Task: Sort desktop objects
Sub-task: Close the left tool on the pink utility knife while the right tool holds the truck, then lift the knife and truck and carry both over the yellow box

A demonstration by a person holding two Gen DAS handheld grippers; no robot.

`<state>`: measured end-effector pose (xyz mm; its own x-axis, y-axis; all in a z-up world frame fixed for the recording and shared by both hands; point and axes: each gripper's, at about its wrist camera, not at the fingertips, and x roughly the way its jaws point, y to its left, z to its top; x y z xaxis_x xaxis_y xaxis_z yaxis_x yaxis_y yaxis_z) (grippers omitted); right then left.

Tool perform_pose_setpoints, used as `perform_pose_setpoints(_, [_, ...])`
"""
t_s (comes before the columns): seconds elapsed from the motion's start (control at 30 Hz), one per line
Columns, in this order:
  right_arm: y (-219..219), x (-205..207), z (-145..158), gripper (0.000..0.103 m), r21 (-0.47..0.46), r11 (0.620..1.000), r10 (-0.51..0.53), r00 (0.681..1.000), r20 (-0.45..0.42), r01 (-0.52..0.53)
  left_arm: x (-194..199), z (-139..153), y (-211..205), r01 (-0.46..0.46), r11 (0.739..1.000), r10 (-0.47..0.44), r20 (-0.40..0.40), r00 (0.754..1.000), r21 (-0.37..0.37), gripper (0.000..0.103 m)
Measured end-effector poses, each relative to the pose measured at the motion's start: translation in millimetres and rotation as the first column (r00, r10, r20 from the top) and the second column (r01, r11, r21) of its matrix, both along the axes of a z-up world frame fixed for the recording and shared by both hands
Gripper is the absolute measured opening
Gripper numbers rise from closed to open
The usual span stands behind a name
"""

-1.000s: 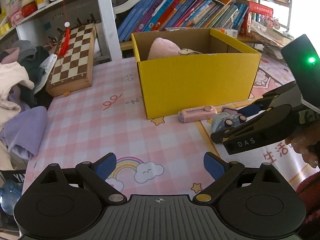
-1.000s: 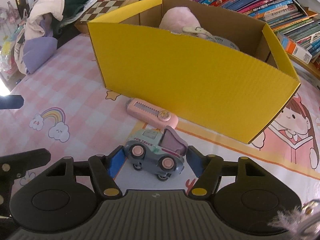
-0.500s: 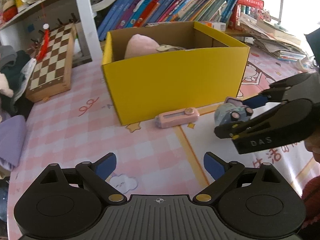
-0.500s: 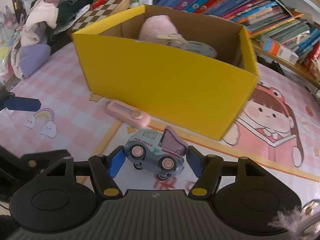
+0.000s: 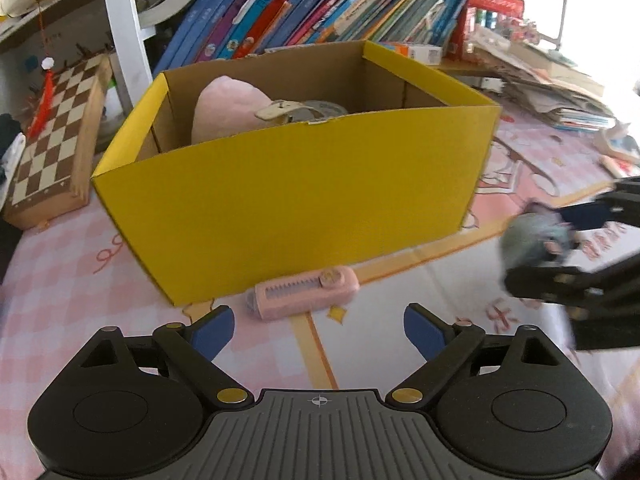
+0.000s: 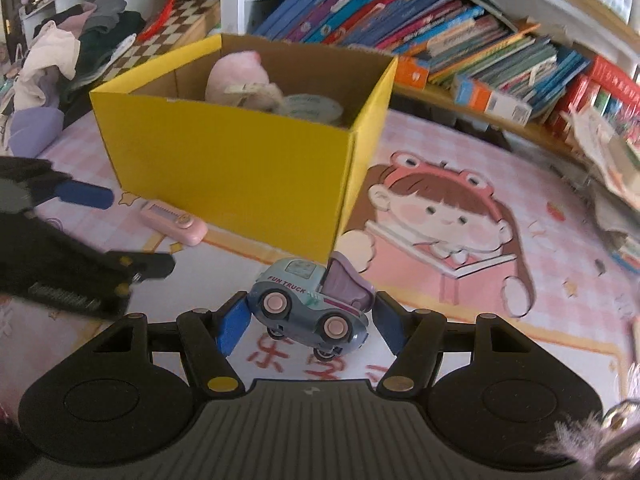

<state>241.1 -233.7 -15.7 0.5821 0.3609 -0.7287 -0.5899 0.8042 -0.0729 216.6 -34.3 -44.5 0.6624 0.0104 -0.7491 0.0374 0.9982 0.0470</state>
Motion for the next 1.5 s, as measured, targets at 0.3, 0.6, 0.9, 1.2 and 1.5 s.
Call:
perform_pose_setpoints(0.3, [-17.4, 8.6, 0.4, 0.065, 0.003, 1.000, -0.009, 1.000, 0.001, 0.009, 26.5, -14.8, 2.7, -0.094, 0.996, 0.093, -0.042, 0.995, -0.012, 0.083])
perform_pose_setpoints(0.6, [-14.5, 8.9, -1.8, 0.065, 0.000, 1.000, 0.030, 1.000, -0.008, -0.030, 30.4, -22.6, 3.1, -0.124, 0.992, 0.124, -0.043, 0.991, -0.017, 0.079])
perform_pose_setpoints(0.9, [-10.4, 6.5, 2.0, 0.065, -0.001, 0.999, 0.049, 0.999, 0.008, -0.049, 11.2, -15.6, 12.3, -0.129, 0.991, 0.128, -0.024, 0.992, -0.045, 0.078])
perform_pose_setpoints(1.2, [-7.8, 1.6, 10.5, 0.065, 0.030, 0.999, 0.037, 0.999, -0.008, -0.037, -18.5, 9.9, 15.9, -0.074, 0.996, 0.076, 0.036, 0.996, -0.055, 0.078])
perform_pose_setpoints(1.5, [7.4, -8.8, 30.7, 0.065, 0.079, 0.995, 0.056, 0.998, -0.001, -0.056, -38.0, 45.3, 19.3, -0.009, 0.999, 0.013, 0.136, 0.991, -0.033, 0.078])
